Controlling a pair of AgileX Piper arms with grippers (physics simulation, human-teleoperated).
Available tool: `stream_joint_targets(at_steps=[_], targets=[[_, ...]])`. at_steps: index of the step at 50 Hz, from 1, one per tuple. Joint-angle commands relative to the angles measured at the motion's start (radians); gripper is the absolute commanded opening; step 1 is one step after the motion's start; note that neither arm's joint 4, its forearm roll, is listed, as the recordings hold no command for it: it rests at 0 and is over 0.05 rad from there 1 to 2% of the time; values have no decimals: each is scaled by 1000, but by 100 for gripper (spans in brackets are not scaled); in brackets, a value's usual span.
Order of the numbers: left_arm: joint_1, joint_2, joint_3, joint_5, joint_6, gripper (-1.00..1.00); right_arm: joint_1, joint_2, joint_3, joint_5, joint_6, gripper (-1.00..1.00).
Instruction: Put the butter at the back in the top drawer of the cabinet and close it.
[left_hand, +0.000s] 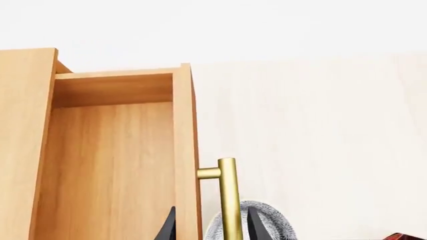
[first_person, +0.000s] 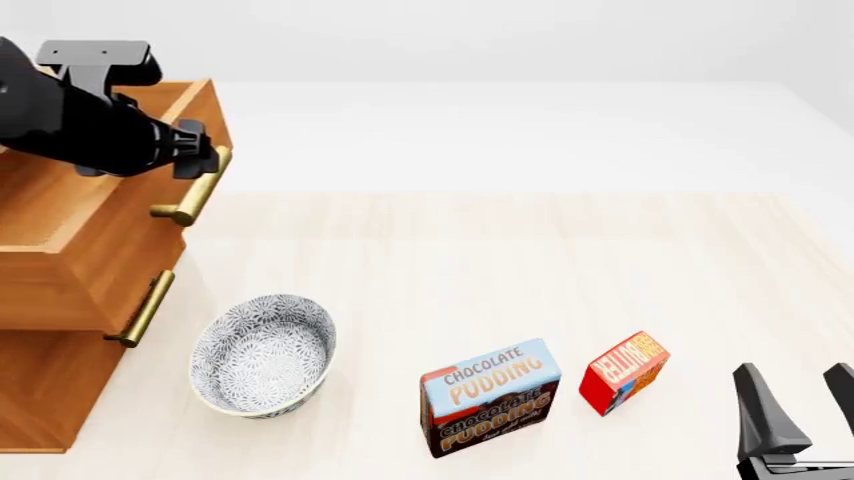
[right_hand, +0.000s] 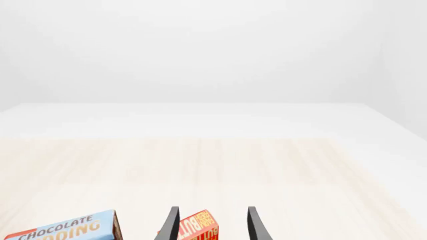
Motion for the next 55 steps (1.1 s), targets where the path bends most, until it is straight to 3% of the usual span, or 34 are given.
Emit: stream_joint_targets(at_steps=[1, 55], targets=[[-26, 13, -8, 0, -4, 100, 0, 0, 0, 0, 0, 100], [-144, 84, -67, -9, -42, 100, 0, 0, 0, 0, 0, 100]])
